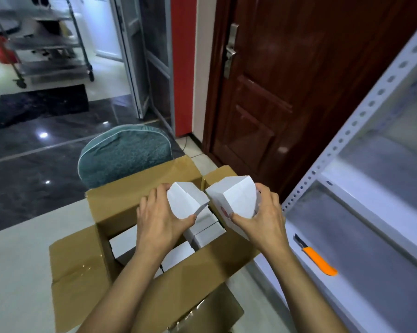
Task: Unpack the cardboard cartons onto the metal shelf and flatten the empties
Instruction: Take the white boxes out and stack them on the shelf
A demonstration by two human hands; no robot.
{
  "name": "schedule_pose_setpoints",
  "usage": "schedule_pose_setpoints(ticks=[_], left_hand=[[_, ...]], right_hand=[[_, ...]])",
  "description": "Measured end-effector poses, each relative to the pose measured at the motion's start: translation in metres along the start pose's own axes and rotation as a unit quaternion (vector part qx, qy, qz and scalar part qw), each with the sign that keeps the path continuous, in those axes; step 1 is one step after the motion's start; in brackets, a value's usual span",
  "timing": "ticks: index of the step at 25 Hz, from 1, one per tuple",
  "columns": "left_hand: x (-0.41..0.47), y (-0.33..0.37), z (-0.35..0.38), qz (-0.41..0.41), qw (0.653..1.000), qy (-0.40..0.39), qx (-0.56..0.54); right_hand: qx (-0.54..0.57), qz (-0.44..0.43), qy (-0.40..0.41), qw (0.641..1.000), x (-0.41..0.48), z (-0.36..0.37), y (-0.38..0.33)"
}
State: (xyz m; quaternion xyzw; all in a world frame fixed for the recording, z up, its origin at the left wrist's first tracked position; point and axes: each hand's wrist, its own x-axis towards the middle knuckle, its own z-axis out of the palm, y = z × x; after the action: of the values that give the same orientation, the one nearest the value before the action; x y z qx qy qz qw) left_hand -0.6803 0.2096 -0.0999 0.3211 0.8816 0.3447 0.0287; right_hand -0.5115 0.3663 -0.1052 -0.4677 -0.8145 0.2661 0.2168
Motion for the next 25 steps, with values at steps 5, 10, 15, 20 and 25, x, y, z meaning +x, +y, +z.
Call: schedule_pose_setpoints(ticks=[5,10,15,20,25], left_hand=[[0.001,0.023,-0.023,0.053,0.997,-0.027,-0.045],[-0.005,0.047,-0.045,0.113,0.988,-0.046,-0.099],[-0.014,0.077,-0.061,0.168,0.972,-0.055,-0.156],[-0.027,0.113,-0.078,0.226,0.952,-0.053,-0.199],[-0.039,0.157,-0.099,0.274,0.927,-0.053,-0.252]], right_hand=[[0.023,0.016,0.076,0.997,-0.034,-0.038,-0.015],[0.023,0.044,0.151,0.987,-0.069,-0.078,-0.030],[0.042,0.053,0.235,0.970,-0.103,-0.128,-0.040],[0.069,0.067,0.303,0.948,-0.138,-0.179,-0.050],[0.087,0.054,0.365,0.925,-0.167,-0.232,-0.061]])
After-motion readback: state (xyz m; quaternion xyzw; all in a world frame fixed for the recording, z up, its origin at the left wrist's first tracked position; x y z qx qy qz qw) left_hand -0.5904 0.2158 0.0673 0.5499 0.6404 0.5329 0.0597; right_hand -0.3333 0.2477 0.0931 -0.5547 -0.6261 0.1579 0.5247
